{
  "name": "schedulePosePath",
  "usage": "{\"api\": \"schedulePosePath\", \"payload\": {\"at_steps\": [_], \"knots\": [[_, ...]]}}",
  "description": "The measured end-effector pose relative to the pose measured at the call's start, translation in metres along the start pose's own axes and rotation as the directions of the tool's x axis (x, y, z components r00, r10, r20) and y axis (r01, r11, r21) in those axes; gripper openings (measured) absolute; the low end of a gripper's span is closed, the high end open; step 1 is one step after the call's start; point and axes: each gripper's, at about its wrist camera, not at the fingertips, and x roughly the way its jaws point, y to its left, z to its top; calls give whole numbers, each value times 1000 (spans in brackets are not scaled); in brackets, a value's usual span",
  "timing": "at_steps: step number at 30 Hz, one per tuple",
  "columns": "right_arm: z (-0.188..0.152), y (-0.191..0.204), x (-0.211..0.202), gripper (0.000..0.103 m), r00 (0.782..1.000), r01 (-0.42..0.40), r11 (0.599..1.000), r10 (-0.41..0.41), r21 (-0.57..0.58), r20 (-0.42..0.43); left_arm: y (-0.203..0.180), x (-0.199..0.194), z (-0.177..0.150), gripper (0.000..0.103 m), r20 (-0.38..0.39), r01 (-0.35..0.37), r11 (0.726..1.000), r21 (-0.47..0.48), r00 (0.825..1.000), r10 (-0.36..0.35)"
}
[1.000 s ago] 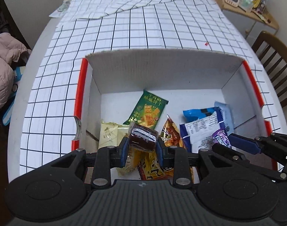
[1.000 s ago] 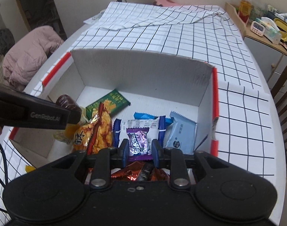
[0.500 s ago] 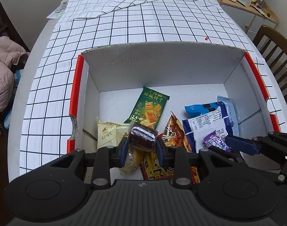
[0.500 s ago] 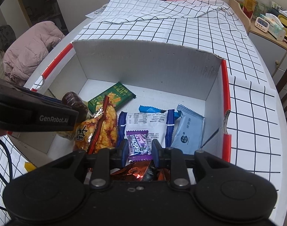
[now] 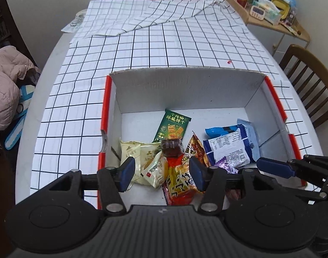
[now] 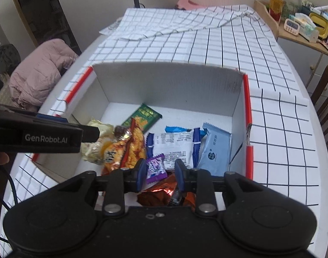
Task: Organize snacks
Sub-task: 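Lower the cake and candy into the red box and open both tools, then withdraw both open tools from the box toward the yellow M&M's bag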
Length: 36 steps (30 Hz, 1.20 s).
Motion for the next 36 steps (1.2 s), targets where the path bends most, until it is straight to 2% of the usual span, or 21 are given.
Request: {"api": "schedulePosePath", "payload": {"at_steps": [7, 10, 23, 26, 29, 34, 36], "knots": [[-4, 12, -32, 30, 998, -3, 1000, 4, -12, 66, 4, -36, -12, 55, 59, 32, 999, 1, 998, -32], [-8, 19, -46, 30, 996, -13, 1000, 15, -25, 90, 4, -52, -19, 58, 85, 47, 999, 9, 995, -47], [-29, 53, -102, 36, 981, -56, 997, 65, -54, 184, 18, -118, -58, 66, 203, 90, 995, 39, 975, -96], [-35, 57, -113, 42, 976, -68, 996, 77, -49, 206, 25, -130, -69, 67, 223, 95, 994, 44, 969, -103], [-43, 61, -122, 55, 971, -77, 996, 87, -51, 223, 35, -139, -80, 73, 240, 107, 994, 32, 964, -111], [-60, 70, -130, 81, 966, -88, 994, 102, -67, 239, 52, -146, -99, 74, 256, 107, 994, 8, 961, -106], [-66, 74, -131, 84, 964, -90, 993, 106, -74, 246, 60, -147, -108, 78, 261, 113, 994, -5, 959, -108]]}}
